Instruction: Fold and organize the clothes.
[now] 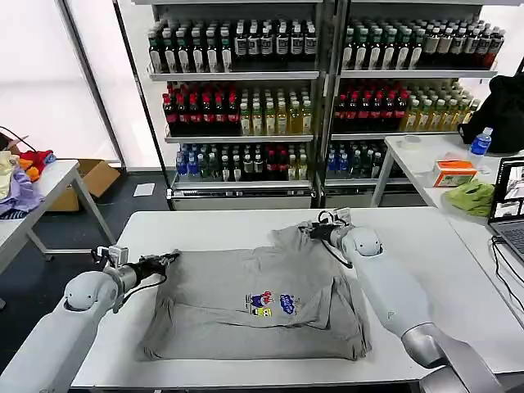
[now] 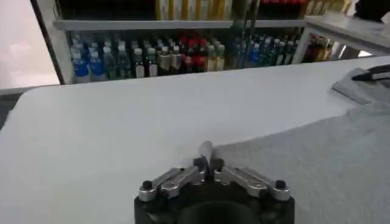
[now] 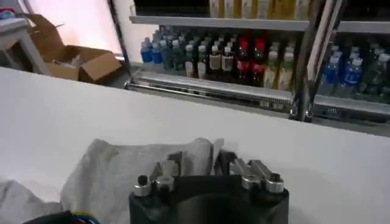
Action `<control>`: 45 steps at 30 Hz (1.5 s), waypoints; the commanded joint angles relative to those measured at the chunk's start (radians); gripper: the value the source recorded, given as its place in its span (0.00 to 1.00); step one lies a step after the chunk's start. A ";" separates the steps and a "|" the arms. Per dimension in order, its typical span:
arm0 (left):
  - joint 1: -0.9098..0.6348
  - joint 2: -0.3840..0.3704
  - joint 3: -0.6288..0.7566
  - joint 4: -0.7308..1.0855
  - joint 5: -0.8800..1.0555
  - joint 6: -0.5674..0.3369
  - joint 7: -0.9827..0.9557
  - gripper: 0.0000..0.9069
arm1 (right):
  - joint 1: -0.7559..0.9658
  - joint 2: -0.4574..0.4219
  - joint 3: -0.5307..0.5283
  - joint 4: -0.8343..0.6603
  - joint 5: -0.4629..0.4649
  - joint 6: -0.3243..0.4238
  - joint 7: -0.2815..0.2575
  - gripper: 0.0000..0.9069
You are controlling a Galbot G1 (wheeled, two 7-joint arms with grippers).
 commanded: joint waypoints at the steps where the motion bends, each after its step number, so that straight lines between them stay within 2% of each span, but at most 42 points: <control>1: -0.014 -0.005 0.002 0.001 -0.013 -0.004 -0.008 0.03 | -0.008 0.002 0.027 0.049 0.047 -0.009 0.017 0.00; 6: -0.017 -0.004 -0.009 -0.027 -0.034 -0.014 -0.025 0.03 | -0.039 -0.009 0.088 0.155 0.132 -0.034 0.047 0.00; 14: 0.019 0.008 -0.050 -0.111 -0.091 -0.024 -0.064 0.03 | -0.107 -0.044 0.119 0.352 0.206 -0.038 0.094 0.00; 21: 0.127 0.034 -0.130 -0.241 -0.116 -0.022 -0.099 0.03 | -0.272 -0.104 0.166 0.593 0.277 -0.040 0.165 0.00; 28: 0.276 0.076 -0.220 -0.383 -0.115 -0.027 -0.122 0.03 | -0.512 -0.157 0.288 0.893 0.328 -0.040 0.226 0.00; 32: 0.363 0.102 -0.271 -0.459 -0.114 -0.026 -0.141 0.03 | -0.681 -0.168 0.378 1.026 0.328 -0.041 0.255 0.00; 36: 0.460 0.114 -0.326 -0.536 -0.094 -0.011 -0.156 0.03 | -0.844 -0.179 0.475 1.157 0.326 -0.041 0.263 0.00; 40: 0.569 0.113 -0.368 -0.605 -0.071 0.003 -0.166 0.03 | -0.947 -0.170 0.522 1.222 0.316 -0.041 0.269 0.00; 42: 0.635 0.110 -0.394 -0.641 -0.069 0.010 -0.168 0.03 | -1.047 -0.147 0.554 1.266 0.247 -0.041 0.258 0.00; 45: 0.722 0.102 -0.438 -0.701 -0.030 0.011 -0.166 0.03 | -1.147 -0.124 0.569 1.309 0.213 -0.040 0.249 0.00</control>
